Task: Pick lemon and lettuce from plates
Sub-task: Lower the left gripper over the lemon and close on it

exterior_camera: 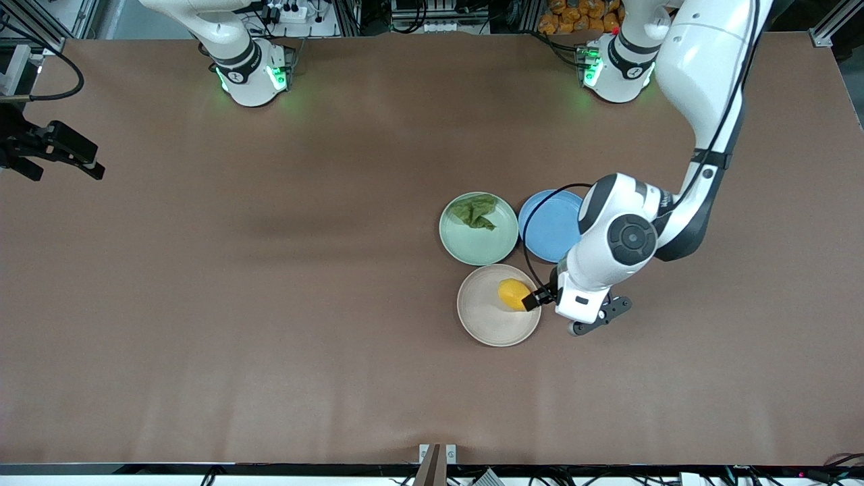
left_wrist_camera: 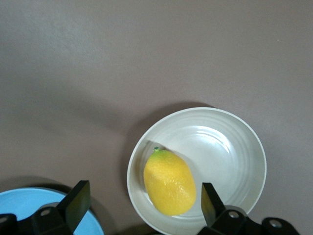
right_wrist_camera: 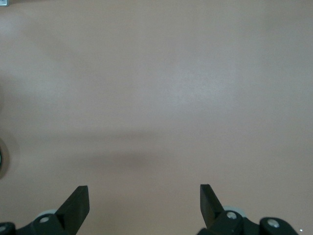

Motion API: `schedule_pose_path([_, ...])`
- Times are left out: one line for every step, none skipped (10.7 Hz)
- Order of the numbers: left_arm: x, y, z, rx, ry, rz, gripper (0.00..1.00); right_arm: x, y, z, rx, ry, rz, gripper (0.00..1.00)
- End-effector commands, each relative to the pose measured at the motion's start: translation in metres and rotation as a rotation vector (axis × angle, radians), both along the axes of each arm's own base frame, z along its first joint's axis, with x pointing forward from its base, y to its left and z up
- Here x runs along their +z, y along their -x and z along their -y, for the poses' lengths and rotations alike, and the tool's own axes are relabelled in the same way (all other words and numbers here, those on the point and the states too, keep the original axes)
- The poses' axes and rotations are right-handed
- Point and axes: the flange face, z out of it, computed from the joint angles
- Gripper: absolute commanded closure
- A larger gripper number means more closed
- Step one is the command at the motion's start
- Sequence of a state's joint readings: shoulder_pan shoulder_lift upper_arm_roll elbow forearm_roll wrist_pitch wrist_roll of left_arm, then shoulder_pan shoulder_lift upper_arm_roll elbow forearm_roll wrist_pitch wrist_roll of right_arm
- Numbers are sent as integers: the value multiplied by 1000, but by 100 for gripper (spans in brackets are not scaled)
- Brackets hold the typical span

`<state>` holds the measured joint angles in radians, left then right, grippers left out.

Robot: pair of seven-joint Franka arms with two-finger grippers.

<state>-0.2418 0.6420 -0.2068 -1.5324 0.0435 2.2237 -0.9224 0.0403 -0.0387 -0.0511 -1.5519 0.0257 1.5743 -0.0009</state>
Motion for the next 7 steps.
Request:
schedule_pose_path([-18,-1,21,72,-19,39,0,8,4,3,4,-6,17,0])
schedule_pose_path([-28,6,37,76,-36,44,0,9,4,2,6,-6,19,0])
schedule_pose_path([-39,10,41,107,-63,44,0,9,4,3,4,-6,19,0])
schedule_pose_path([-51,17,52,123,-85,41,0,7,3,2,4,-7,16,0])
schedule_pose_path([-59,18,53,132,-95,38,0,7,3,2,4,-7,16,0])
schedule_pose_path([-63,19,54,121,-103,43,0,7,3,1,9,-9,18,0])
schedule_pose_path([-65,19,54,121,-104,44,0,7,2,0,9,-9,24,0])
